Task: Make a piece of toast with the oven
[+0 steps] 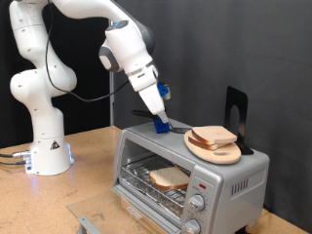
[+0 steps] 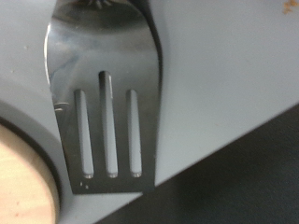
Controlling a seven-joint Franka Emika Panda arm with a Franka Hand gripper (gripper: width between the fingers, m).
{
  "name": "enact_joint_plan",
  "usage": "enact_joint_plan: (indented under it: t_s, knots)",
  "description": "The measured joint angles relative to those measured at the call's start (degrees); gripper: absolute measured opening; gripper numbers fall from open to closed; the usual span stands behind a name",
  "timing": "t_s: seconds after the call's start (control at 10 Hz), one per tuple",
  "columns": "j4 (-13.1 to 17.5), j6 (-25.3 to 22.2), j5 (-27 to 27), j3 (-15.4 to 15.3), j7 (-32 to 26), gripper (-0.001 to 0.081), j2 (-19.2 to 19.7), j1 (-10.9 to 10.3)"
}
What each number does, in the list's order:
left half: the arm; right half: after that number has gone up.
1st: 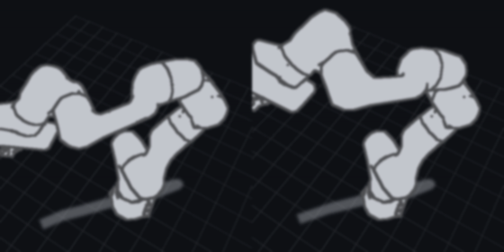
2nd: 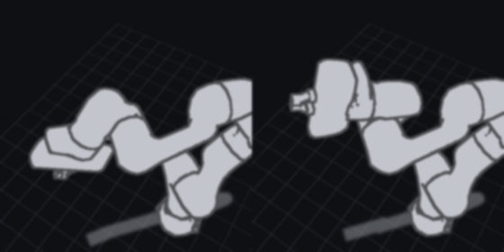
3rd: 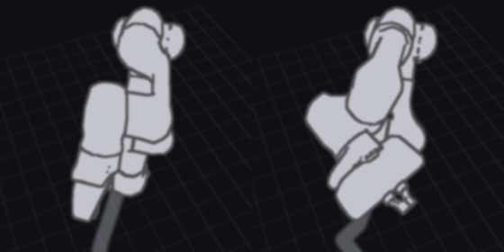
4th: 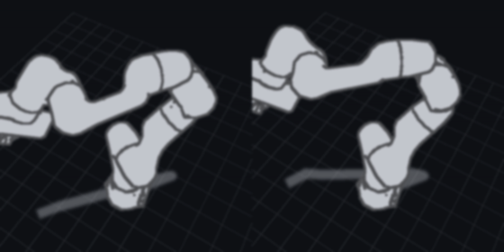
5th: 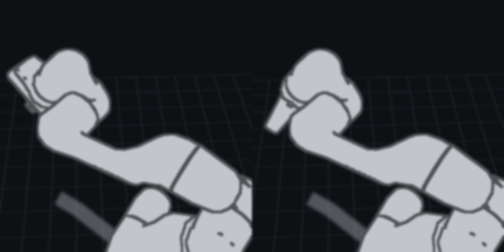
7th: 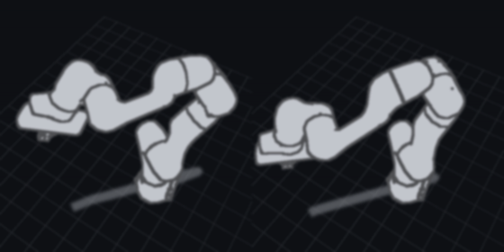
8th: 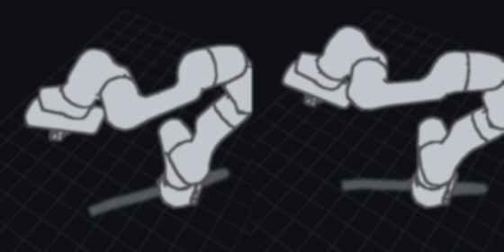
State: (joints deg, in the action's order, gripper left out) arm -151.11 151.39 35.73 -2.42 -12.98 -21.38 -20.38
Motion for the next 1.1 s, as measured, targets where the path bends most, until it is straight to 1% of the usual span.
enact_joint_plan:
  t_s: [0.1, 0.2, 0.3, 0.4, 0.5, 0.6, 0.7, 0.8, 0.9, 1.1]
  knots:
    - [0.24, -2.51, 0.47, 0.93, -0.03, 0.0808, -1.47, 0.0]
    - [0.08, -2.19, 0.15, 0.79, -0.02, 0.0808, -1.33, 0.02]
    - [-0.09, -1.88, 0.98, 0.94, -0.47, 0.0808, -1.35, 0.01]
    - [-0.22, -1.91, 3.65, 2.13, -3.22, 0.0808, -1.88, -0.26]
    - [-0.51, -2.81, 6.31, 4.29, -7.04, 0.0808, -3.18, -0.41]
    - [-0.93, -4.6, 7.57, 6.63, -9.94, 0.0808, -4.97, -0.34]
    - [-1.4, -6.11, 7.75, 8.77, -11.57, 0.0808, -6.91, -0.16]
    - [-1.86, -8.09, 7.59, 10.62, -12.66, 0.0808, -8.76, 0.46]
    - [-2.19, -10.78, 6.75, 12.32, -13.46, 0.0808, -10.41, 1.5]
    - [-2.5, -17.11, 3.46, 15.37, -14.81, 0.0808, -13.21, 4.23]
